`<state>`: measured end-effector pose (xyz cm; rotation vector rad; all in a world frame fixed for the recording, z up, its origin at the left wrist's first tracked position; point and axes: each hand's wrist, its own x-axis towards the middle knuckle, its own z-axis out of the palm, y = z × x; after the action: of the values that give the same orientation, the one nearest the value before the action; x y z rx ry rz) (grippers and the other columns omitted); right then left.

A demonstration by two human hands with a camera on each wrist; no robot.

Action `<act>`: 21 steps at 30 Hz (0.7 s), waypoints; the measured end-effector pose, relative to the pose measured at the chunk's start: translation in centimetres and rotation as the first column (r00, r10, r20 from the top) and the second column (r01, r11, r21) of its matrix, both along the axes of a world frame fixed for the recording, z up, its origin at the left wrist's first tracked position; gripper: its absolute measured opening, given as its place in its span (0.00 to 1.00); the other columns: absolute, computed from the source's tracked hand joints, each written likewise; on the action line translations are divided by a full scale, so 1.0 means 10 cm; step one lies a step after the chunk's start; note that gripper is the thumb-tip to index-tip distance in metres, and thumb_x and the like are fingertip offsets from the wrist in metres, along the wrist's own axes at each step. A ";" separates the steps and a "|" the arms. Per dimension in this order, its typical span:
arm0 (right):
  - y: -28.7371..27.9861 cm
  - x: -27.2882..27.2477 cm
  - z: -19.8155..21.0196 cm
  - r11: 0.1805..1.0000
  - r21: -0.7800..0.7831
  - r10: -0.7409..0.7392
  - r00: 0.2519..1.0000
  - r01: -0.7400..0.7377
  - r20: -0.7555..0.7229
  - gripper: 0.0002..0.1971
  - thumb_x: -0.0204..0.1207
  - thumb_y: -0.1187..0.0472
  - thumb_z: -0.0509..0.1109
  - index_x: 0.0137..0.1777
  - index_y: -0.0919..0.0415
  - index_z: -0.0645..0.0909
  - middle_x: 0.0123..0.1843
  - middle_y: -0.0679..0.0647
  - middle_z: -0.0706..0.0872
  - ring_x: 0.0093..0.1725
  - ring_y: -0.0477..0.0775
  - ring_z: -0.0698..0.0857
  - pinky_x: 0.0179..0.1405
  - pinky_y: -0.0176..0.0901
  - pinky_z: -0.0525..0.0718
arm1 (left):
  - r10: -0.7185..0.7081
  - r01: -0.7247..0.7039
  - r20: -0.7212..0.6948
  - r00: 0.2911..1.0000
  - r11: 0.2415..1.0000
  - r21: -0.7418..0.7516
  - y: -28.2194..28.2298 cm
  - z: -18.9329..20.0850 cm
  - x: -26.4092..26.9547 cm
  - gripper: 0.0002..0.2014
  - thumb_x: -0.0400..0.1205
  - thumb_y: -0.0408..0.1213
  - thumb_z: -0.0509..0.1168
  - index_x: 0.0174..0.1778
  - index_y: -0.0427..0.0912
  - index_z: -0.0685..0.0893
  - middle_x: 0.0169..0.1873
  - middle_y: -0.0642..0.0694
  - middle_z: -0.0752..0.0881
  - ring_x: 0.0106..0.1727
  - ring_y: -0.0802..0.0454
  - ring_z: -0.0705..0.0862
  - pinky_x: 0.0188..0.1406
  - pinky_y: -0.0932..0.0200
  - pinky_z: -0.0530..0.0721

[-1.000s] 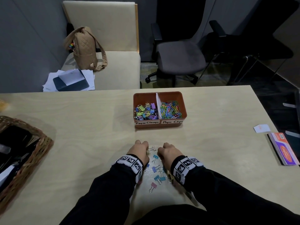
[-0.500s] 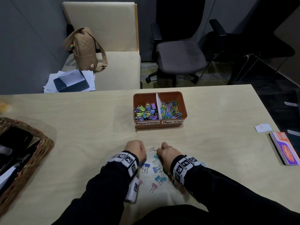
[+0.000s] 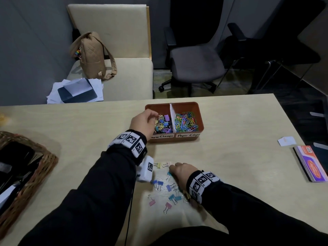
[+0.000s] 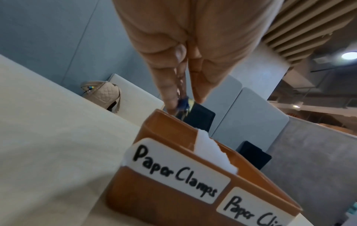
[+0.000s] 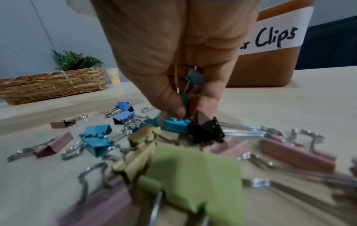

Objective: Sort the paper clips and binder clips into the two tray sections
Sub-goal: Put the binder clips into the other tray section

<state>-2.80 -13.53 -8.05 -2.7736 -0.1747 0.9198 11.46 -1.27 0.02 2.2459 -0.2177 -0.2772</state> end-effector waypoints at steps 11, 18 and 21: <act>-0.01 0.56 0.68 0.865 0.360 -0.458 0.845 0.351 0.276 0.10 0.78 0.71 0.64 0.53 0.61 0.83 0.53 0.56 0.86 0.54 0.56 0.84 0.60 0.47 0.84 | -0.121 0.168 -0.229 0.966 0.966 0.198 0.59 -0.53 -0.76 0.13 0.79 0.31 0.66 0.43 0.58 0.81 0.46 0.58 0.85 0.48 0.61 0.85 0.52 0.61 0.85; -0.01 0.85 0.89 0.905 0.355 -0.387 0.803 0.236 0.453 0.27 0.77 0.67 0.69 0.75 0.52 0.71 0.74 0.52 0.70 0.59 0.53 0.82 0.58 0.40 0.81 | -0.374 0.577 -0.452 0.810 0.646 0.499 0.72 -0.82 -1.20 0.44 0.65 0.47 0.81 0.73 0.58 0.63 0.65 0.52 0.68 0.57 0.49 0.82 0.55 0.56 0.83; 0.02 0.63 0.72 0.959 0.262 -0.233 0.836 0.112 0.497 0.21 0.78 0.65 0.67 0.70 0.53 0.74 0.68 0.53 0.78 0.59 0.54 0.82 0.57 0.48 0.85 | -0.414 0.577 -0.406 0.815 0.647 0.499 0.72 -0.92 -1.22 0.45 0.68 0.44 0.79 0.76 0.59 0.58 0.66 0.48 0.66 0.57 0.45 0.82 0.59 0.52 0.83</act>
<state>3.53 -13.29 -0.88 -2.6971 -0.0969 0.0698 -0.75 5.95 -9.17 2.7021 -0.7092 -1.0744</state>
